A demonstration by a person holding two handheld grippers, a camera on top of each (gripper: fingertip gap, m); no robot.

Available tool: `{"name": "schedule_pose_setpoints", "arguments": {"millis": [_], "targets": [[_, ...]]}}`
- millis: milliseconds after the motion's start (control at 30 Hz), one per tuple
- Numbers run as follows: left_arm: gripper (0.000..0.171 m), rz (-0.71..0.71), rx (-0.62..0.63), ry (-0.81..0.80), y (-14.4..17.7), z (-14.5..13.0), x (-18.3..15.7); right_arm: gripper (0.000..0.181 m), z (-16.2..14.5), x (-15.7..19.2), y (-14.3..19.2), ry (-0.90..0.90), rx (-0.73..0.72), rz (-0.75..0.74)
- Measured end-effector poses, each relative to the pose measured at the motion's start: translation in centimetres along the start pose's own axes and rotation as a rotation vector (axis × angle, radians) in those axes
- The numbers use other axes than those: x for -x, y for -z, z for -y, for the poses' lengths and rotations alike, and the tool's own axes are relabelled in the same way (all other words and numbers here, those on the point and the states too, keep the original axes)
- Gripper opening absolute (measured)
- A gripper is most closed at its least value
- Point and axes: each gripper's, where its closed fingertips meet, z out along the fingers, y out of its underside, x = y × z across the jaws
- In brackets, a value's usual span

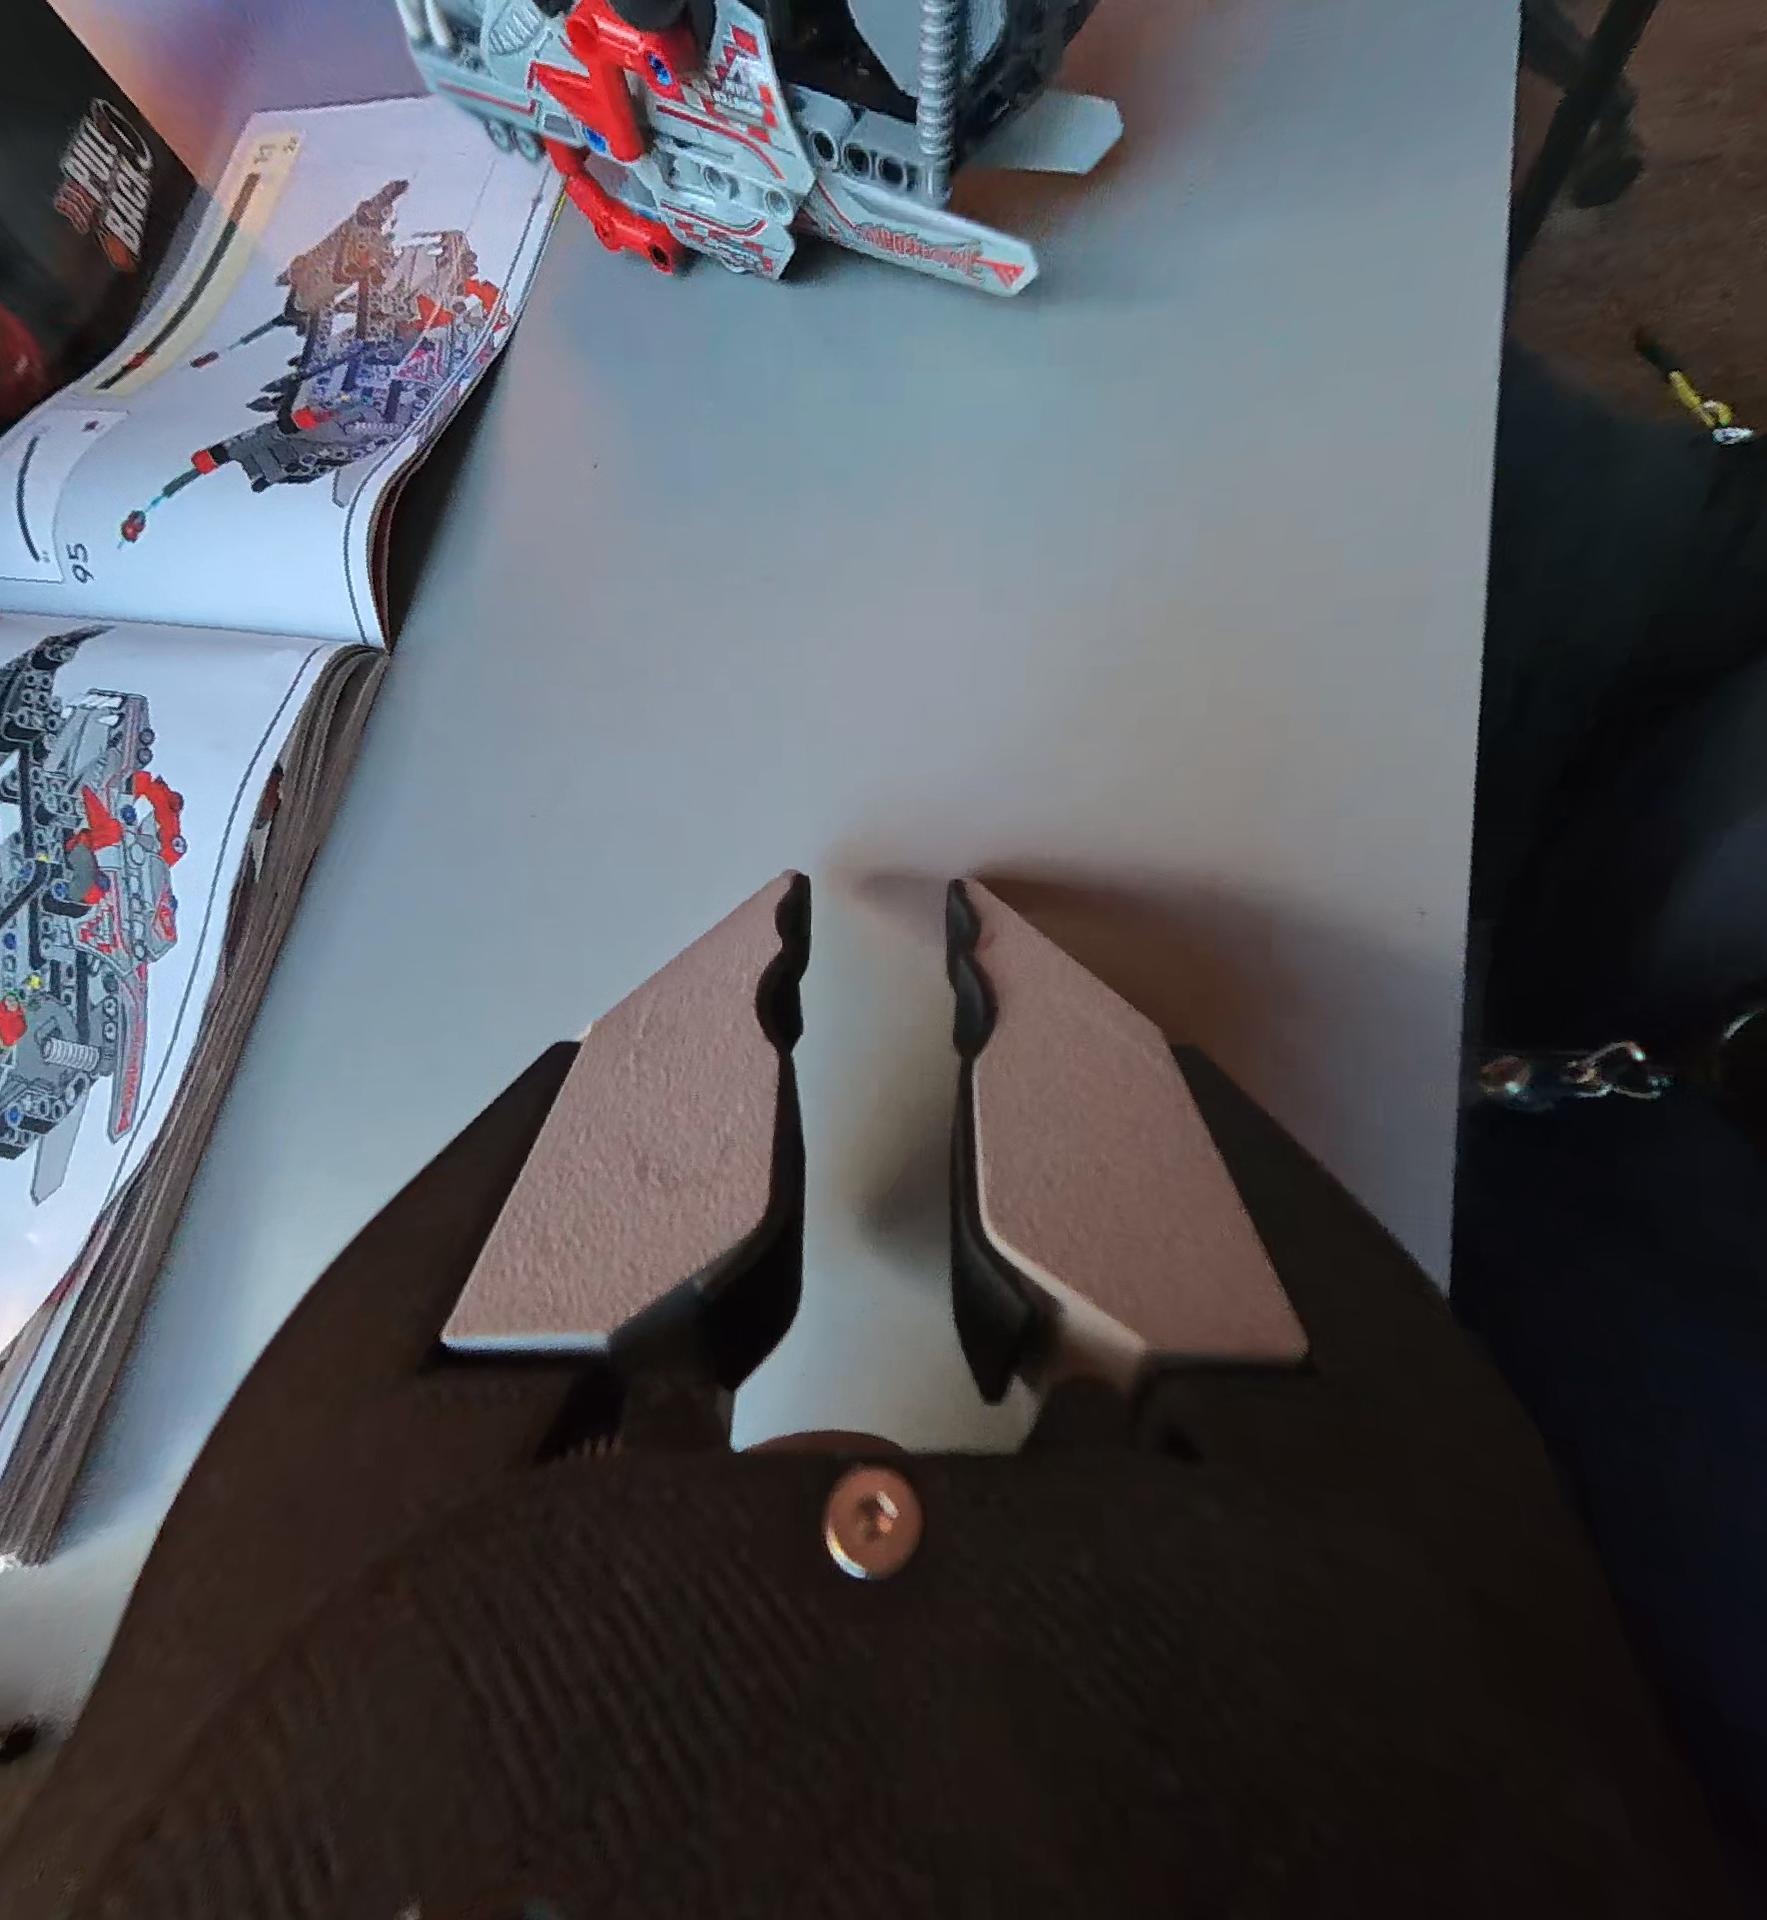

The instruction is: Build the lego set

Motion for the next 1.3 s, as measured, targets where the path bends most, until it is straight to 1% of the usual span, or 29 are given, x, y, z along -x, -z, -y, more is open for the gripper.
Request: {"name": "schedule_pose_setpoints", "arguments": {"millis": [133, 233, 367, 467, 600, 667, 733, 833, 933, 1033, 1100, 1167, 1233, 1300], "targets": [[0.025, -0.022, 0.000, 0.023, 0.0, -0.1, 0.0, 0.004, 0.0, 0.1, -0.8, 0.000, 0.020, -0.017], [0.025, -0.024, -0.002, 0.014, 0.1, 0.0, -0.1, 0.004, 0.9, 1.1, -1.2, -0.009, -0.020, 0.014], [0.027, -0.012, -0.003, 0.007, 0.1, 0.0, 0.0, 0.003, 0.4, 1.4, -2.0, 0.019, 0.035, -0.009], [0.027, 0.001, -0.002, 0.009, 0.1, -0.1, 0.1, 0.004, 0.6, 1.9, -1.7, 0.017, 0.019, -0.005], [0.027, -0.009, 0.000, 0.027, 0.1, -0.2, 0.2, 0.003, 0.6, 1.6, -1.1, 0.000, 0.002, -0.034], [0.030, -0.007, 0.002, 0.043, 0.2, -0.2, 0.3, 0.003, 1.0, 1.8, -0.7, -0.003, -0.024, -0.040], [0.031, -0.010, 0.001, 0.046, 0.3, -0.3, 0.1, 0.003, 1.7, 2.6, -0.3, 0.035, -0.058, -0.044], [0.033, -0.009, 0.003, 0.049, 0.5, -0.3, -0.6, 0.003, 3.0, 4.0, -0.1, 0.119, -0.098, -0.090], [0.033, 0.002, 0.003, 0.041, 0.5, -0.3, -0.8, 0.003, 3.8, 5.3, -0.9, 0.246, -0.114, -0.156], [0.032, -0.045, 0.008, 0.103, 0.4, -0.4, -0.5, 0.003, 3.9, 6.1, -2.0, 0.323, -0.124, -0.171], [0.031, -0.101, -0.008, 0.159, 0.6, -0.3, -0.5, 0.003, 4.3, 5.6, -2.0, 0.299, -0.168, -0.188], [0.026, -0.115, -0.032, 0.182, 0.9, -0.1, -0.1, 0.002, 4.5, 5.0, -1.5, 0.255, -0.211, -0.176], [0.023, -0.122, -0.051, 0.185, 1.1, 0.1, -0.1, 0.002, 4.4, 4.6, -1.2, 0.175, -0.234, -0.132], [0.023, -0.116, -0.026, 0.180, 0.8, -0.2, -0.1, 0.002, 4.5, 4.0, -1.0, 0.060, -0.248, -0.096]]}}
